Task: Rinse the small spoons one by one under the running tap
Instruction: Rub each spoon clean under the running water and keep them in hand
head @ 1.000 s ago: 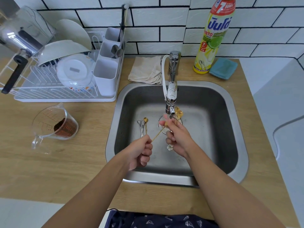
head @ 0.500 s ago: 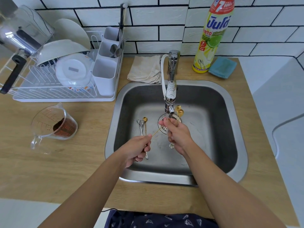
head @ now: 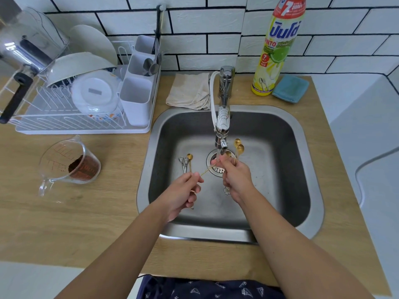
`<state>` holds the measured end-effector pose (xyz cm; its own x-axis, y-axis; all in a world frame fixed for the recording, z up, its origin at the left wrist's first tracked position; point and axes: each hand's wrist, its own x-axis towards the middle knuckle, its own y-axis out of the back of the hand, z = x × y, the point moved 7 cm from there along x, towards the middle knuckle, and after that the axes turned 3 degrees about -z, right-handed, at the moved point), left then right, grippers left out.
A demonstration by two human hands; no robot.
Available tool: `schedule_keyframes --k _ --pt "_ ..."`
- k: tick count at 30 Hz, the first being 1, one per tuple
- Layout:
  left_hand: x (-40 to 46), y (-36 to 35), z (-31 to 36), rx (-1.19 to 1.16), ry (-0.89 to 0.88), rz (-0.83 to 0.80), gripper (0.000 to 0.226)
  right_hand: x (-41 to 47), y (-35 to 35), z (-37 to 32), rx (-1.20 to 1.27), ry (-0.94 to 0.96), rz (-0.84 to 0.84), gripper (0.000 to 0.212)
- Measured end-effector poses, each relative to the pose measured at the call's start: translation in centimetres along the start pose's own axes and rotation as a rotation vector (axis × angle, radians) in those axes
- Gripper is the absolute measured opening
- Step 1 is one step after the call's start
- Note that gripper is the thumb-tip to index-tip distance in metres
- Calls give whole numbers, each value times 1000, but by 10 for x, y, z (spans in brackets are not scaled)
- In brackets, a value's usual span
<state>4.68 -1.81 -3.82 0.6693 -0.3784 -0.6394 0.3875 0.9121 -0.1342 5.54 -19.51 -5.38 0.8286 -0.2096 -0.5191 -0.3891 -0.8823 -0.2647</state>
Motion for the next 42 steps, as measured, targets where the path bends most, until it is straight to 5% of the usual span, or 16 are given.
schedule_keyframes --k 7,13,22,27,33,38,42 --pt "9 -10 17 131 -106 70 28 -11 -16 6 -29 -32 -145 23" --pt "27 -38 31 -40 -160 100 15 1 19 -16 126 33 83 23" --pt "40 -54 48 -25 -177 148 29 -3 20 -17 144 22 101 20" --pt "36 -61 40 -116 -141 6 12 -3 21 -12 126 11 110 22" --pt "37 -47 35 -136 -72 100 43 -9 14 -14 115 40 57 18" --pt "34 -51 47 120 -292 98 22 -9 20 -23 121 48 170 19" --pt "36 -46 57 289 -285 221 37 -10 17 -21 110 30 200 24"
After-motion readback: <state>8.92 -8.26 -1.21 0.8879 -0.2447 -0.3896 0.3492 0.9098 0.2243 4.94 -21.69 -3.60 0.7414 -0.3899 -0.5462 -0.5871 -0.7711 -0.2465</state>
